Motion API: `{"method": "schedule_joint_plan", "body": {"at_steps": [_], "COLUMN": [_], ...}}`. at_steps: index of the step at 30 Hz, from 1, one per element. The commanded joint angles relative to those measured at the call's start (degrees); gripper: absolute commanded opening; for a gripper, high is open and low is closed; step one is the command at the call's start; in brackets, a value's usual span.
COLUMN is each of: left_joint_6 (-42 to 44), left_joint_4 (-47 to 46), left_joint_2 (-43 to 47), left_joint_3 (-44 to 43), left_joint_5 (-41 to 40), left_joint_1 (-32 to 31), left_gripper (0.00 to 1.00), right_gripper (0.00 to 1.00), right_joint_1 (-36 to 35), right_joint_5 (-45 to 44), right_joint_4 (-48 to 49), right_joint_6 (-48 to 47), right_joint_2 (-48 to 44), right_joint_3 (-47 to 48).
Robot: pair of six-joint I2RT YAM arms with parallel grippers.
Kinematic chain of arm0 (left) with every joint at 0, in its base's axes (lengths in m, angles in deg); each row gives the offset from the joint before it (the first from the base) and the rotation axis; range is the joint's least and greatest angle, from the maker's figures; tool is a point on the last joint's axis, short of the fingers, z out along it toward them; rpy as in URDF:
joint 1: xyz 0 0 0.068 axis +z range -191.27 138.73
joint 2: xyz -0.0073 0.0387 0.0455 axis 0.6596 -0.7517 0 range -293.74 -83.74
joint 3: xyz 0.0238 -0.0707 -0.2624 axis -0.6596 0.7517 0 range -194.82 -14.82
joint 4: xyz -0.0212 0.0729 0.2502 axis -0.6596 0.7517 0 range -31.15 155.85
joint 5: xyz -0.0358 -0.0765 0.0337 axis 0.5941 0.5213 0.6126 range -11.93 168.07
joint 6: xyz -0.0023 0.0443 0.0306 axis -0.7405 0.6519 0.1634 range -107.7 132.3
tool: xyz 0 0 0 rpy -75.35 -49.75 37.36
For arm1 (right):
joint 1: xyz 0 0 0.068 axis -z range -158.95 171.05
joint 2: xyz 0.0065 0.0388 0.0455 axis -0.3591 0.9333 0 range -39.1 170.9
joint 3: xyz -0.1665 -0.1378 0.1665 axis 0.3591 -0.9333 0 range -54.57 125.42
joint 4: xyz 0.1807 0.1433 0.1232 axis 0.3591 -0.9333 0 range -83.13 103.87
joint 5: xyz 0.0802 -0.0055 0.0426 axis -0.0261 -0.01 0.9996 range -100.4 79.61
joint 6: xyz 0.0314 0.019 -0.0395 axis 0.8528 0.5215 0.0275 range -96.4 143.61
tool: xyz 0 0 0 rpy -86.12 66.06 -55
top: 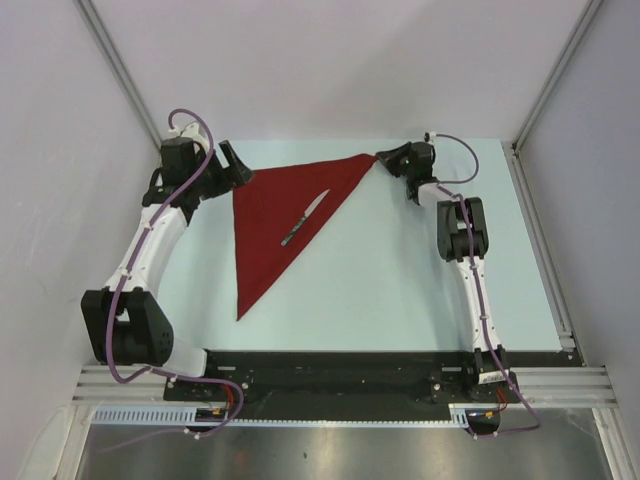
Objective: Fold the napkin, place the utensils inside, and roll it up
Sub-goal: Fold the napkin
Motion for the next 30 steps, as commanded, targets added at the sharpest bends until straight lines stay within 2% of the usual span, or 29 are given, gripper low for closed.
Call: {"method": "schedule_joint_plan", "body": {"at_steps": [1,4,10,16,30], "left_joint_6": [-0.01,-0.09,-0.18,-0.36,-1.06], "left_joint_4": [-0.39,-0.47,-0.74,-0.83,-1.35], "left_joint_2": [-0.08,0.19,0.71,1.24,2.38], "left_joint_3": [-1.61,-1.61,-1.52,-1.43,-1.26], "left_joint_5": [0.81,0.9,0.98,1.16,2.57], "left_joint_1": [-0.28,-0.2,-0.28,-0.11,1.03], "left_gripper": [0.88,0.88,0.88,0.88,0.88], "right_gripper": [0.0,0.0,0.0,0.0,0.0], "right_joint_1": [-0.65,-1.44,-4.07,-8.03,-18.84], "right_joint_5": [1.55,3.12,8.22,11.48,15.61], "right_joint_4": [12.46,17.14,20.14,17.42,16.45], "right_joint_6": [1.22,0.88,-1.67,-6.85,-10.64], "right_joint_2": [-6.68,-10.47,-15.57,-20.06,-30.87], "right_joint_3": [-10.92,-14.27,-16.29,-18.84,-37.55]}}
